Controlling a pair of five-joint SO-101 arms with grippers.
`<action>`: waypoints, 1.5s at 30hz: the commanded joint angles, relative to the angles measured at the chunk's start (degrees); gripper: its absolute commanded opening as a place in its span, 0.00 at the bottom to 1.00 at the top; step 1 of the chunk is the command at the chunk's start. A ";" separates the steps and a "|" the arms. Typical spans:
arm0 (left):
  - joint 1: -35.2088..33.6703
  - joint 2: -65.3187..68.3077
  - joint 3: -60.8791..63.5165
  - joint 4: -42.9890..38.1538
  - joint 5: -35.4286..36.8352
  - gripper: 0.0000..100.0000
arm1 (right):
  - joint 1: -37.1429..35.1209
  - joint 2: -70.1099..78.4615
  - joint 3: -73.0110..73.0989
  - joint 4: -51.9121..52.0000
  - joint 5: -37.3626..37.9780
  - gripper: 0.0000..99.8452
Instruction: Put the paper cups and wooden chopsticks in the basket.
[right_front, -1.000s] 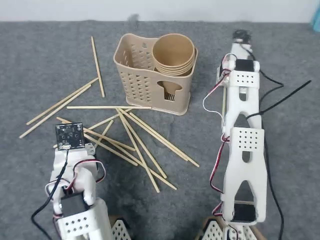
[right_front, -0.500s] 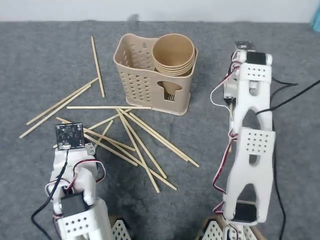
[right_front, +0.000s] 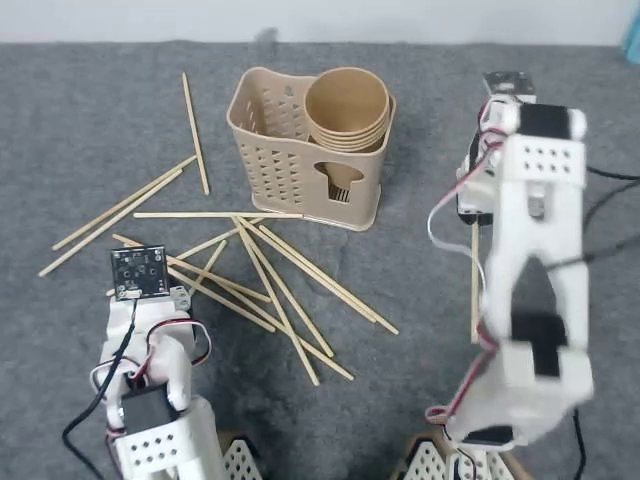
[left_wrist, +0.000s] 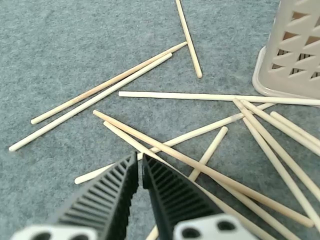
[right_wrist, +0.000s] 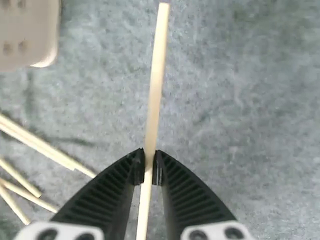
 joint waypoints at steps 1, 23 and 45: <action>0.35 -0.79 -0.22 0.09 -0.79 0.02 | -1.36 -14.81 5.01 0.66 0.18 0.01; 0.35 -0.79 -0.22 0.18 -0.79 0.02 | -15.08 -67.21 39.56 -50.15 -3.78 0.01; 0.35 -0.79 -0.22 0.18 -0.79 0.02 | -32.22 -28.70 23.30 -100.44 -3.34 0.01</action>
